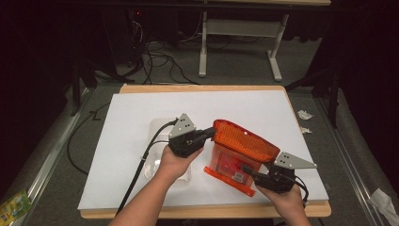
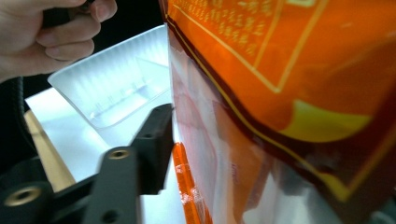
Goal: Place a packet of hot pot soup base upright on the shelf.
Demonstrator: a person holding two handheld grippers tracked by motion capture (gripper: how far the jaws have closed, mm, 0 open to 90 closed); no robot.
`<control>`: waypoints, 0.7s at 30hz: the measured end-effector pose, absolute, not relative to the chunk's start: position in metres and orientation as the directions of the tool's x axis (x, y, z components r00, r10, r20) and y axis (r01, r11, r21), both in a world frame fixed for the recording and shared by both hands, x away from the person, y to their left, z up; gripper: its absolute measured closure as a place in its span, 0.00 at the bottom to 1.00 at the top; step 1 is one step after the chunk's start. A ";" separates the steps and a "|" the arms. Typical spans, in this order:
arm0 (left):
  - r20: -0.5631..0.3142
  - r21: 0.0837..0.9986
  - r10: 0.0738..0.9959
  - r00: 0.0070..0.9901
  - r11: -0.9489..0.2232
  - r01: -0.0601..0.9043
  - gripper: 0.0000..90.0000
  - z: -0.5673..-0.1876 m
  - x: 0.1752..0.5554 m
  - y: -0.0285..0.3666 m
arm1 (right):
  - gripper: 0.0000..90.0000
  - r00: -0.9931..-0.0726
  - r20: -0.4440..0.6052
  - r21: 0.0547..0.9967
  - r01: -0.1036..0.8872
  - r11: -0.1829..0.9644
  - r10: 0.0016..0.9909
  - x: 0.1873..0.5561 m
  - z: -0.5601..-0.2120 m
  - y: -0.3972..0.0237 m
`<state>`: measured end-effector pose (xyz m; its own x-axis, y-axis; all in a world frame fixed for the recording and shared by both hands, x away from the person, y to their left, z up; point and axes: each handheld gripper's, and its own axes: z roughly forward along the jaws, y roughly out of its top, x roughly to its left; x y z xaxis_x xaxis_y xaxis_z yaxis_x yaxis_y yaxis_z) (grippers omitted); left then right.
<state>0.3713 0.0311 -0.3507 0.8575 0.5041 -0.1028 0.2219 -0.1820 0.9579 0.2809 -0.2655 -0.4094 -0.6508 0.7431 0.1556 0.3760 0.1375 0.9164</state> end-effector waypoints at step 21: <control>0.033 0.935 0.746 0.666 -0.258 0.243 0.45 -0.355 0.367 0.132 | 0.80 -0.666 0.171 0.919 0.374 0.126 0.726 0.283 -0.412 -0.272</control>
